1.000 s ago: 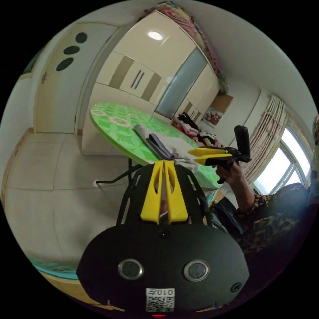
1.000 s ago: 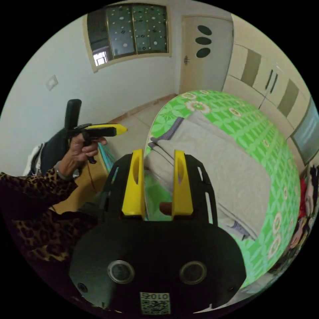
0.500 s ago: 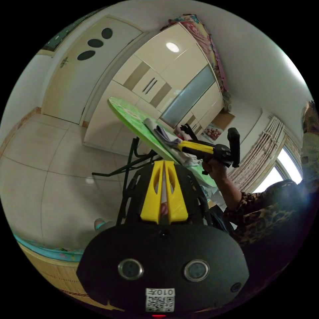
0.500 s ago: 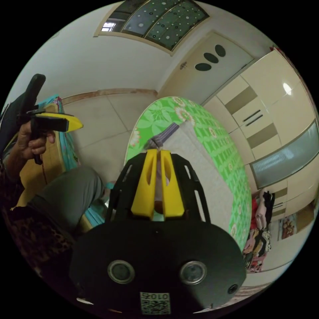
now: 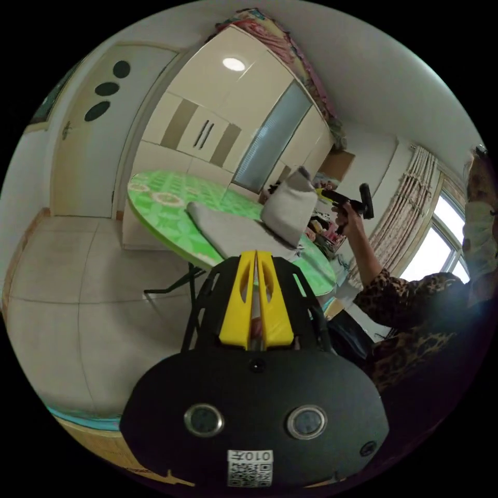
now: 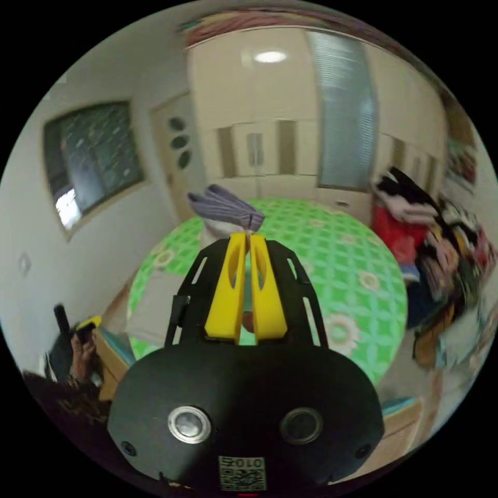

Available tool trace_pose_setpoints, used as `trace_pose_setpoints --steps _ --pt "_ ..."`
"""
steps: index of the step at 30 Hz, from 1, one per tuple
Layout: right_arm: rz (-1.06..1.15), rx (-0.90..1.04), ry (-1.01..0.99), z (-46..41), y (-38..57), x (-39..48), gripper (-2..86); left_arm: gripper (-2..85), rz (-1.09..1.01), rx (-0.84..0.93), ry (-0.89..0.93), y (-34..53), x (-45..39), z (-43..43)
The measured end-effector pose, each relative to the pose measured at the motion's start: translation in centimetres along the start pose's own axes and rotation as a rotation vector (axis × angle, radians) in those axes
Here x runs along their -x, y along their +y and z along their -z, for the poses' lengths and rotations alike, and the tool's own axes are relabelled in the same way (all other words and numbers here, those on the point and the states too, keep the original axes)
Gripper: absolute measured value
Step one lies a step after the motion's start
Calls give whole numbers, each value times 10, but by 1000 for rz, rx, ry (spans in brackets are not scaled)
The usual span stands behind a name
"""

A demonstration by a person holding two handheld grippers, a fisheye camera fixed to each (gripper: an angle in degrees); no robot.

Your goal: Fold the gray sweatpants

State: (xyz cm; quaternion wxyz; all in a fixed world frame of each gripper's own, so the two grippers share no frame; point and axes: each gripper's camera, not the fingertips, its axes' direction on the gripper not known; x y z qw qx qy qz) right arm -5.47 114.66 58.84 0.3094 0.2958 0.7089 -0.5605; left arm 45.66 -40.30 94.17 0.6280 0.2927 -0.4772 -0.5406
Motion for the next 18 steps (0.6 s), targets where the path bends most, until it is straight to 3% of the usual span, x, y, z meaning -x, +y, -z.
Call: trace_pose_setpoints --steps 6,9,18 --pt "-455 152 166 19 64 -271 37 -2 -91 67 3 -40 -43 -61" --pt "-554 286 80 -14 110 -337 36 -2 -91 139 -48 -54 -58 -104" --pt "-619 162 -40 24 143 -425 36 -1 -63 305 -260 -92 -72 -200"
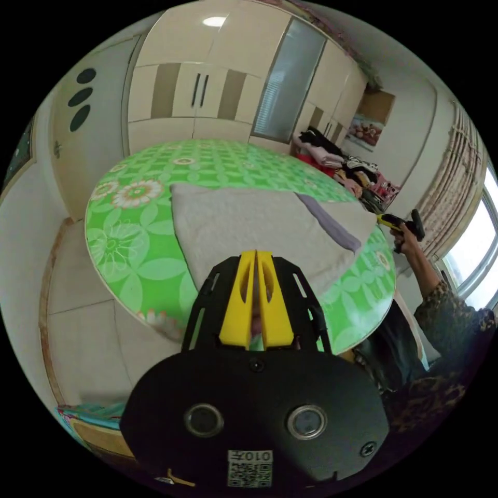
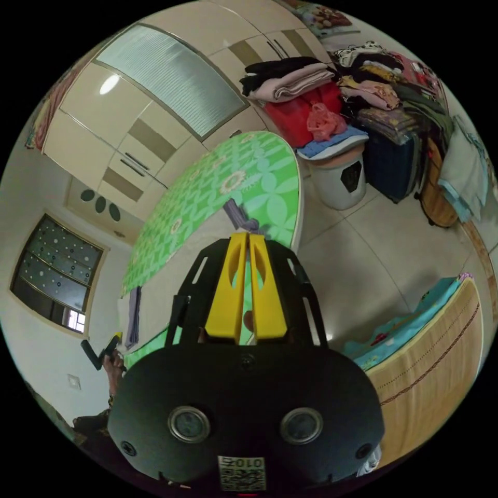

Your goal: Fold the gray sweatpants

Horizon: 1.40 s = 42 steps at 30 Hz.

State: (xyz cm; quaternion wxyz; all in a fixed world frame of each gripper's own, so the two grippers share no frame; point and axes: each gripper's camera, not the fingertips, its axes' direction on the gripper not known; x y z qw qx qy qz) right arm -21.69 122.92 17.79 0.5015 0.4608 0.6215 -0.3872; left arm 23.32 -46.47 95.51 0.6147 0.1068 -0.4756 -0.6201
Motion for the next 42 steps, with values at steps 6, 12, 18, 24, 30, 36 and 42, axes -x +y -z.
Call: trace_pose_setpoints --steps 6,12,18,24,30,36,42 --pt "-90 3 -97 22 9 -30 46 1 16 166 -42 -64 0 -31" --pt "-56 -219 -336 104 91 -14 61 28 6 80 58 -54 -21 20" --pt "197 186 -648 25 154 134 106 125 -331 38 -6 -57 -140 12" --pt "229 356 -552 -31 194 212 112 144 -513 3 -101 -39 -205 -5" --pt "216 405 -459 -47 216 241 101 151 -581 23 -122 -37 -226 -17" --pt "197 392 -451 -47 228 261 63 152 -589 6 -151 -45 -228 -18" --pt "213 349 -500 -14 236 280 54 147 -609 2 -137 -55 -229 -23"
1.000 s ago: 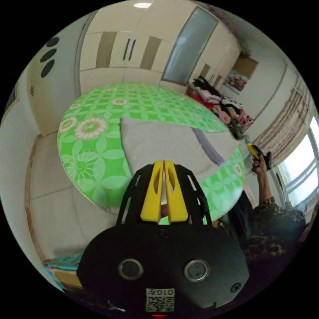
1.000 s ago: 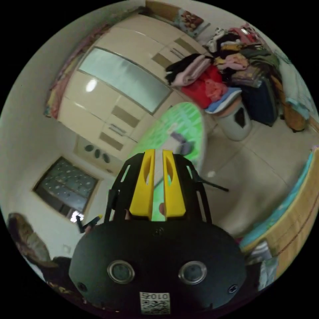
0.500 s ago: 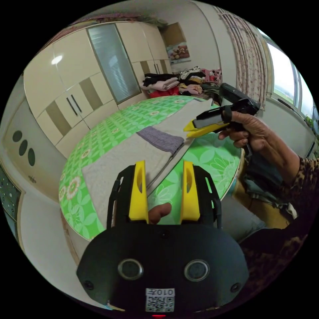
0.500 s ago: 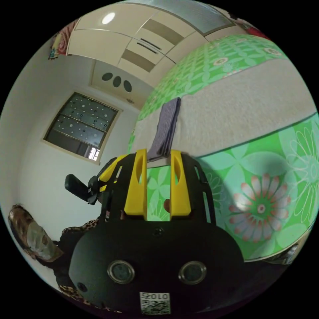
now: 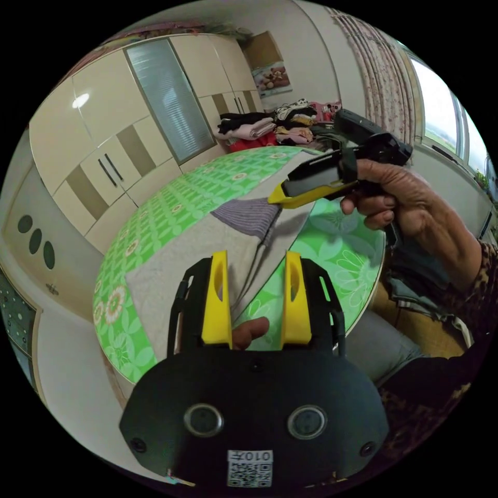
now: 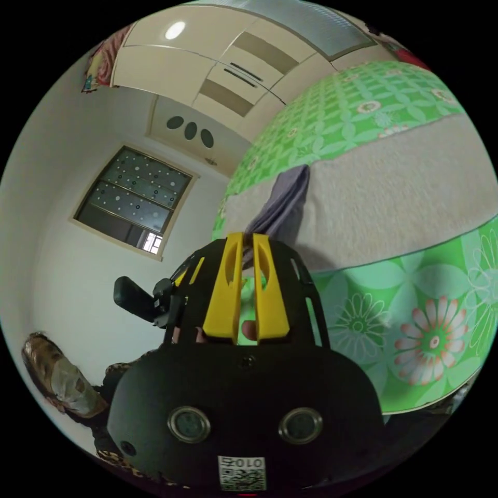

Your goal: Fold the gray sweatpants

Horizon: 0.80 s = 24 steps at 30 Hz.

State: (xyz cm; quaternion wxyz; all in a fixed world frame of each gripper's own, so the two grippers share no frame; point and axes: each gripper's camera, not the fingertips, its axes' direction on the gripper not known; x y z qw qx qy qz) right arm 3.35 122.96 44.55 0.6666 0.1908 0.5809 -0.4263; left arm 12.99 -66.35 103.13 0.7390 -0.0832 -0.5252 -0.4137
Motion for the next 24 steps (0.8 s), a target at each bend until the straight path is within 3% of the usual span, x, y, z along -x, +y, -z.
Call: trace_pose_setpoints --steps 8,14,17,20,24 --pt "31 -2 -73 1 2 33 50 119 -19 24 -66 -12 13 -19" --pt "58 -8 -94 1 -3 54 47 49 22 17 -102 -14 49 -28" --pt "77 -41 -173 11 -2 50 37 31 139 -50 -39 -3 92 -15" --pt "26 -101 -105 39 13 22 35 26 336 -155 35 31 168 17" --pt "-167 -118 -72 64 36 -41 37 31 697 -379 55 136 288 83"
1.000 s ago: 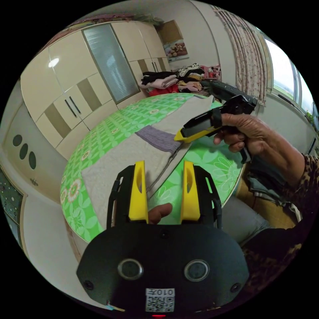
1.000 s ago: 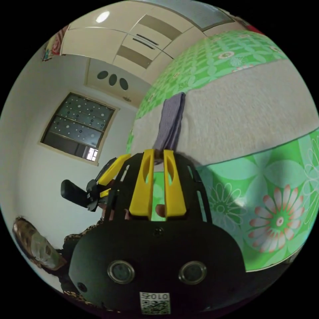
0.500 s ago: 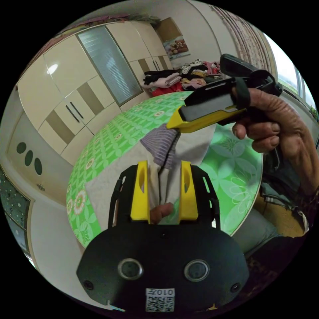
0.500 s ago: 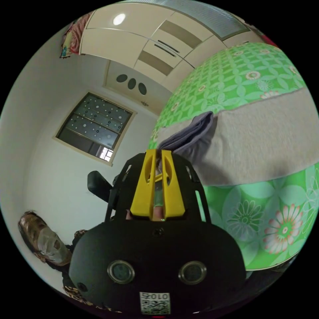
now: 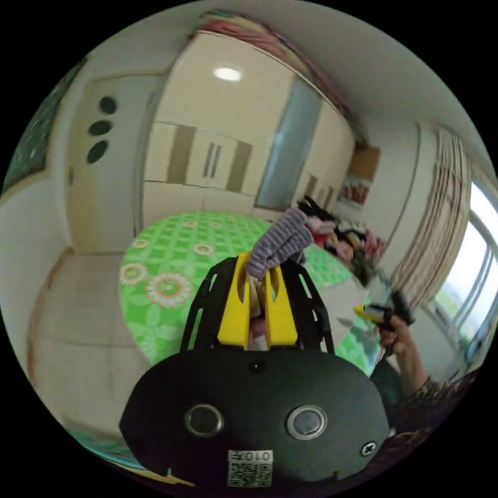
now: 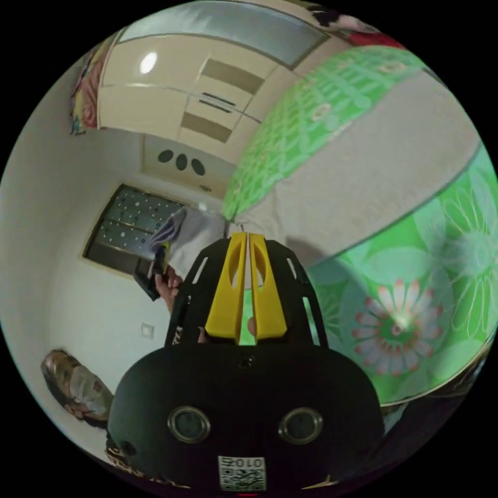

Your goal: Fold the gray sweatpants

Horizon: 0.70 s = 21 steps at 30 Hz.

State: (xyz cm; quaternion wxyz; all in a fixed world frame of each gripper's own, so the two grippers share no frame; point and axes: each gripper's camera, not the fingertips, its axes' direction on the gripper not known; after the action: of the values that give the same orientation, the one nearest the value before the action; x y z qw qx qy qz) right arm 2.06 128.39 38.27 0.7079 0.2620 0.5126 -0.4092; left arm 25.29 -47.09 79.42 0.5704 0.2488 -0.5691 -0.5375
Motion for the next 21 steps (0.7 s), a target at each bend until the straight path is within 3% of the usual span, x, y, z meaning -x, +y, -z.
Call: trace_pose_setpoints --steps 3,7,16,21 --pt "-41 -1 -27 3 8 -22 39 48 302 -145 -18 29 107 55" --pt "-77 33 -29 -4 15 -36 40 59 531 -68 34 82 214 68" --pt "-93 61 41 32 43 -37 83 52 588 -123 178 124 278 79" --pt "-159 -13 -149 50 53 -39 124 49 513 -186 282 84 264 89"
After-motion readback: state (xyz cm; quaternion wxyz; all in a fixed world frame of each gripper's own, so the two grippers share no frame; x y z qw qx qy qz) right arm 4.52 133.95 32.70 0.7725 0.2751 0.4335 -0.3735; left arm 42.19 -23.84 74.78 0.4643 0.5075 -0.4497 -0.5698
